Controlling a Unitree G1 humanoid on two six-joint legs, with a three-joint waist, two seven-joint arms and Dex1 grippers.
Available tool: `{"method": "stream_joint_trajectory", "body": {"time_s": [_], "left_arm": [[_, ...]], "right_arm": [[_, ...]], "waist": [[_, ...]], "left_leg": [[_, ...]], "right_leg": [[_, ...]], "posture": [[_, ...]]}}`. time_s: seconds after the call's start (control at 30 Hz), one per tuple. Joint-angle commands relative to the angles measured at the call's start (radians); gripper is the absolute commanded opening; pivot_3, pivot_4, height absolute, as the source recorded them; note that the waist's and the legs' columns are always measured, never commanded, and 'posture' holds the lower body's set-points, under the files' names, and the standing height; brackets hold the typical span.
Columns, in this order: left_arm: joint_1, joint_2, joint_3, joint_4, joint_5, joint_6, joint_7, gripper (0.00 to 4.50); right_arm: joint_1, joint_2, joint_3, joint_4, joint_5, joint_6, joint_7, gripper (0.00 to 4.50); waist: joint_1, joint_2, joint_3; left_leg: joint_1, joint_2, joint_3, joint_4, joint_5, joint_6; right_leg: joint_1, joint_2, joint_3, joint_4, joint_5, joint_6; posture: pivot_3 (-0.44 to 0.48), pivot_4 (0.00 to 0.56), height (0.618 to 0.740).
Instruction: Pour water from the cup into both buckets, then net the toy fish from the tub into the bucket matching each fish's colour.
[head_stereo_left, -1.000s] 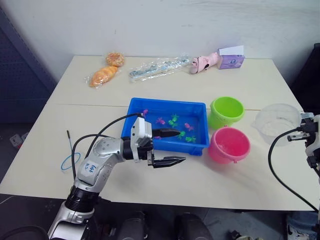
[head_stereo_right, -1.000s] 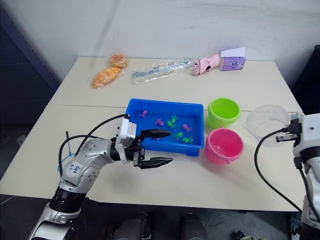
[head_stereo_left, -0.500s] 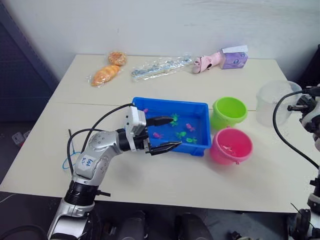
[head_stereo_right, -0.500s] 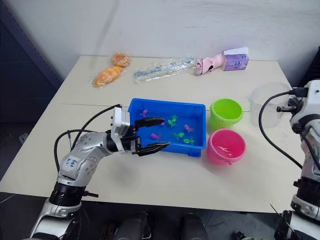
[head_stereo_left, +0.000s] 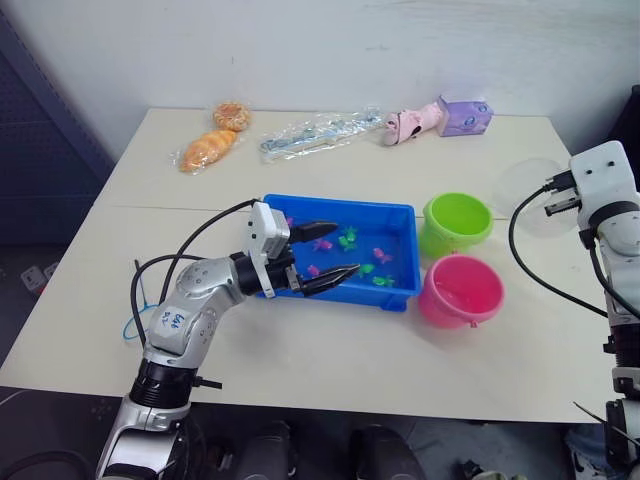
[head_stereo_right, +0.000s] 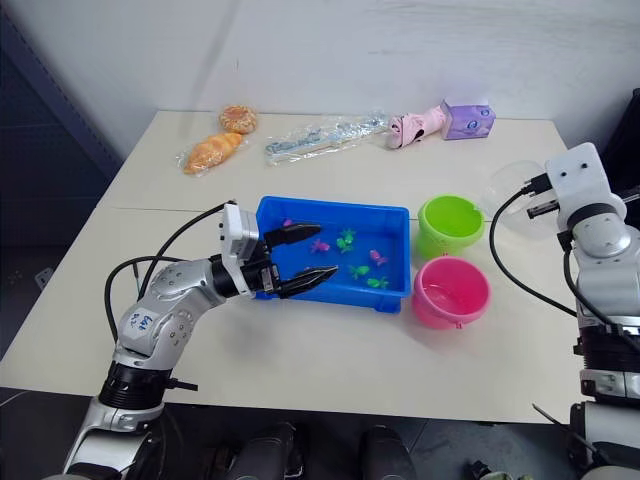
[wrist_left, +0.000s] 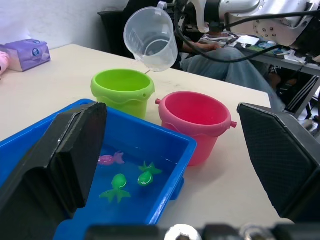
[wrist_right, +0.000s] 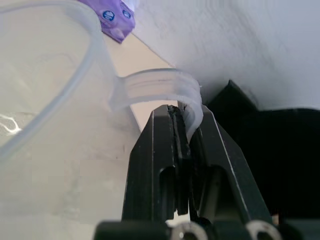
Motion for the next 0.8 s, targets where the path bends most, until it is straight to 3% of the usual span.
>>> {"method": "stream_joint_trajectory", "body": {"time_s": [0.03,0.8], "left_arm": [[-0.009,-0.002,0.01,-0.035,-0.004,-0.01,0.006,4.5],[0.01,-0.005,0.009,-0.056,0.003,-0.021,0.034,4.5]], "right_arm": [[-0.046,-0.033,0.026,0.015,-0.081,-0.086,-0.033,0.05],[-0.123,-0.067,0.188,0.127,-0.394,-0.353,-0.151,0.05]], "waist": [[0.0,0.0,0.0],[-0.001,0.0,0.0]], "left_leg": [[0.0,0.0,0.0,0.0,0.0,0.0],[0.0,0.0,0.0,0.0,0.001,-0.001]], "right_leg": [[0.0,0.0,0.0,0.0,0.0,0.0],[0.0,0.0,0.0,0.0,0.0,0.0]], "posture": [[0.0,0.15,0.74],[0.0,0.15,0.74]]}}
